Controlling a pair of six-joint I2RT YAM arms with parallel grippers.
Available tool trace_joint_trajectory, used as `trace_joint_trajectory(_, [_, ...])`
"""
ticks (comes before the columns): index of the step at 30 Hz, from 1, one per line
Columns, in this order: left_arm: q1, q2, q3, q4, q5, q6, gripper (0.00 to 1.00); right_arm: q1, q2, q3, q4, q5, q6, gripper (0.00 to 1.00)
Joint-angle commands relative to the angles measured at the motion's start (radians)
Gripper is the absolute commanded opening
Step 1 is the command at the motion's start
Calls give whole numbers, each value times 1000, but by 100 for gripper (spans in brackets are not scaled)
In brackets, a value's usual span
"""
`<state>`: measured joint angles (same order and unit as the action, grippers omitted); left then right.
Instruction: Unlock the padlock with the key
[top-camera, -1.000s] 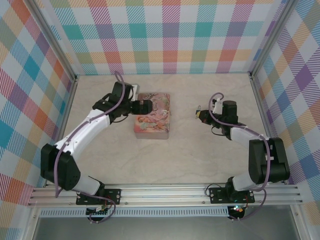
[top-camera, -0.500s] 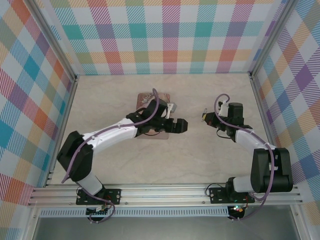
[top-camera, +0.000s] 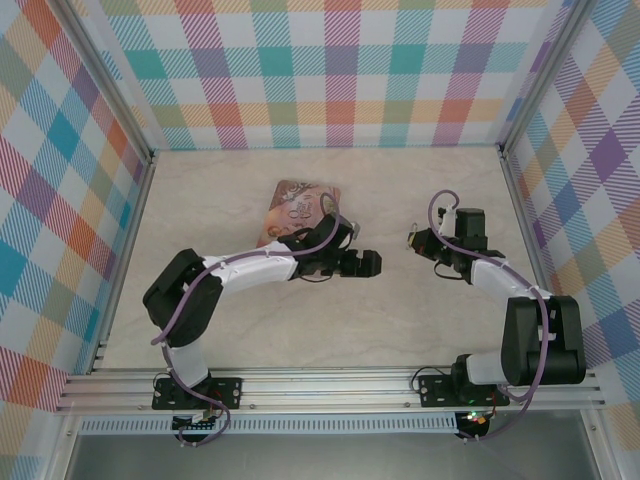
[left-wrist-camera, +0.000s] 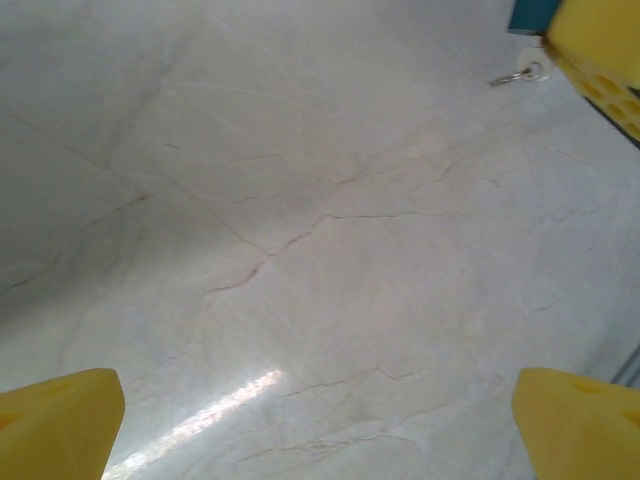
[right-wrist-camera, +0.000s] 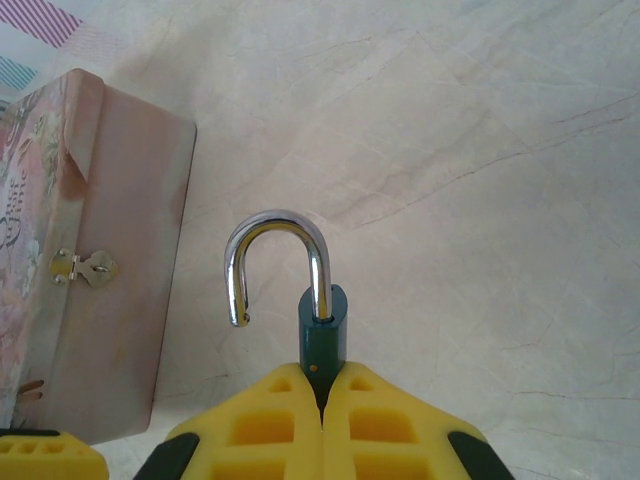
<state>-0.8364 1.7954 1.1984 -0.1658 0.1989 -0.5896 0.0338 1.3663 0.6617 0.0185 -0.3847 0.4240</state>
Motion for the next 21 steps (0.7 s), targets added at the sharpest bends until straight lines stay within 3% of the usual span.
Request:
trace_joint_trajectory(1, [35, -63, -56, -51, -90, -21, 100, -3, 13, 7, 18, -79, -24, 1])
trace_joint_trajectory(8, [128, -176, -175, -55, -126, -27, 100, 84, 85, 47, -45, -178, -17, 1])
trace_joint_trajectory(21, [248, -385, -275, 24, -57, 6, 100, 304, 273, 40, 28, -396, 195, 2])
